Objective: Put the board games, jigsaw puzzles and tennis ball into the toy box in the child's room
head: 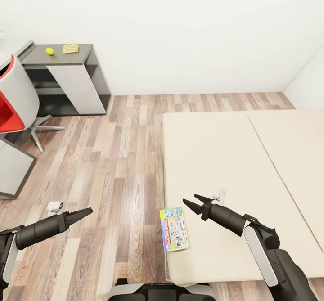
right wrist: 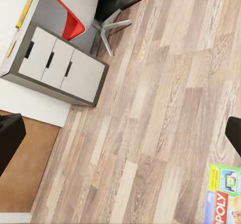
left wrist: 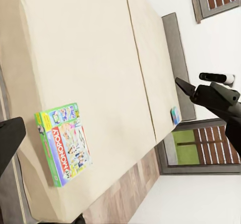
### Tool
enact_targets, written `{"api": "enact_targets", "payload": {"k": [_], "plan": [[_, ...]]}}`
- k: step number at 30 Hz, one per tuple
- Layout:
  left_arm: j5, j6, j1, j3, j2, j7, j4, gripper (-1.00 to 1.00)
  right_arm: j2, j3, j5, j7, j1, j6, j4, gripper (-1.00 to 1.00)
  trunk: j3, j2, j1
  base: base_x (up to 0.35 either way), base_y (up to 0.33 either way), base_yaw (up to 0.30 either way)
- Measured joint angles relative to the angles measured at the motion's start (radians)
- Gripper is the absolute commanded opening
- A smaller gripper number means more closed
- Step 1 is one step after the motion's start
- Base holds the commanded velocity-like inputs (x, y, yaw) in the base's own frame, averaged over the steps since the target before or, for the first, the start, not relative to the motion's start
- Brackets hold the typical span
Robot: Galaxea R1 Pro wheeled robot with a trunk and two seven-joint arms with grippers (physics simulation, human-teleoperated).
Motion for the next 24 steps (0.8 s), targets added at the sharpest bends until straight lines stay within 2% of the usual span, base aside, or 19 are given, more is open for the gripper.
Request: {"api": "enact_targets", "payload": {"k": [14, 24], "plan": [[-0.001, -0.001, 0.000, -0.001, 0.000, 0.003, 0.005, 1.00, 0.001, 0.001, 0.005, -0.001, 0.000, -0.002, 0.005, 1.00, 0.022, 0.000, 0.000, 0.000, 0.000, 0.000], [-0.002, -0.001, 0.000, -0.003, 0.000, 0.017, 0.010, 1.00, 0.002, -0.001, 0.007, -0.001, 0.000, -0.012, 0.046, 1.00, 0.038, 0.000, 0.000, 0.000, 0.000, 0.000]]}}
